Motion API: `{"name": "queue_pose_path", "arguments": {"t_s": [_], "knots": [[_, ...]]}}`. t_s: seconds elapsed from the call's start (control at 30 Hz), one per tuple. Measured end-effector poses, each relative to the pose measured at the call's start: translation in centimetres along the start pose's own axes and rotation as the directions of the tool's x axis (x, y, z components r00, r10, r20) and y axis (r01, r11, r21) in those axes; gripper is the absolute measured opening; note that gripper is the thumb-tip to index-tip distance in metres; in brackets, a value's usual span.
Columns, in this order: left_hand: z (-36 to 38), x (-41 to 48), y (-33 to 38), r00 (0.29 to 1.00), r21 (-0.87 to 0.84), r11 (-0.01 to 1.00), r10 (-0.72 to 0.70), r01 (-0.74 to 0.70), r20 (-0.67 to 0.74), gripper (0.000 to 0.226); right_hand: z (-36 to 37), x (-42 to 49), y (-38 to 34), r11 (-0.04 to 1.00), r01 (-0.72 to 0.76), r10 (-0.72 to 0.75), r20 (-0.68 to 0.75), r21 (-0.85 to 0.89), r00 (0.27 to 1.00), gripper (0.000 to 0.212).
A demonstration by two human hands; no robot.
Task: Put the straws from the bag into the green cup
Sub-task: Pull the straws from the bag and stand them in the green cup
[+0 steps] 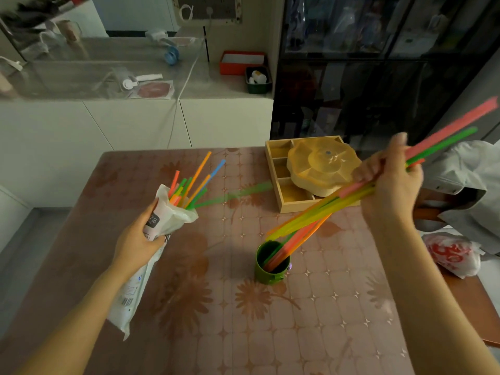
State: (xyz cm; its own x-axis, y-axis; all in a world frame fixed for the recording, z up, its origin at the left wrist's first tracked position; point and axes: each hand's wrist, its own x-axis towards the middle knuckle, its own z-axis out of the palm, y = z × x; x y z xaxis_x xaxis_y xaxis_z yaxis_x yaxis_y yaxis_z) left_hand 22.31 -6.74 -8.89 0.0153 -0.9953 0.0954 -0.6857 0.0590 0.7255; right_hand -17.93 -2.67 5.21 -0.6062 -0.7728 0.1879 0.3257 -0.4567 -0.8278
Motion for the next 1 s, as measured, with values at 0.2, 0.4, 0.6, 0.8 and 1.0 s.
{"name": "queue_pose_path", "arguments": {"t_s": [0.2,0.4,0.6,0.8,1.0], "knots": [[-0.1,0.1,-1.3,0.992,-0.130,0.985,-0.118,0.111,-0.045,0.085,-2.1,1.8,-2.1,0.997,-0.011,0.021,-0.129,0.078,0.991,0.040],[0.8,-0.1,-0.3,0.998,-0.119,0.991,-0.066,0.066,0.000,0.087,-0.5,-1.8,2.0,0.988,-0.056,0.067,0.075,-0.141,0.995,0.032],[1.5,-0.1,2.3,1.000,-0.085,0.996,0.006,-0.004,0.025,0.086,1.3,-5.2,6.4,0.937,-0.055,0.122,0.174,-0.345,0.977,0.029],[2.1,0.1,4.6,0.994,-0.074,0.994,0.082,-0.076,0.070,0.083,1.3,-7.3,10.8,0.849,-0.101,0.256,0.237,-0.518,0.937,0.022],[2.6,0.2,6.6,0.986,-0.073,0.987,0.146,-0.141,0.075,0.083,0.9,-6.4,10.0,0.847,-0.202,0.340,0.209,-0.492,0.917,0.026]]}}
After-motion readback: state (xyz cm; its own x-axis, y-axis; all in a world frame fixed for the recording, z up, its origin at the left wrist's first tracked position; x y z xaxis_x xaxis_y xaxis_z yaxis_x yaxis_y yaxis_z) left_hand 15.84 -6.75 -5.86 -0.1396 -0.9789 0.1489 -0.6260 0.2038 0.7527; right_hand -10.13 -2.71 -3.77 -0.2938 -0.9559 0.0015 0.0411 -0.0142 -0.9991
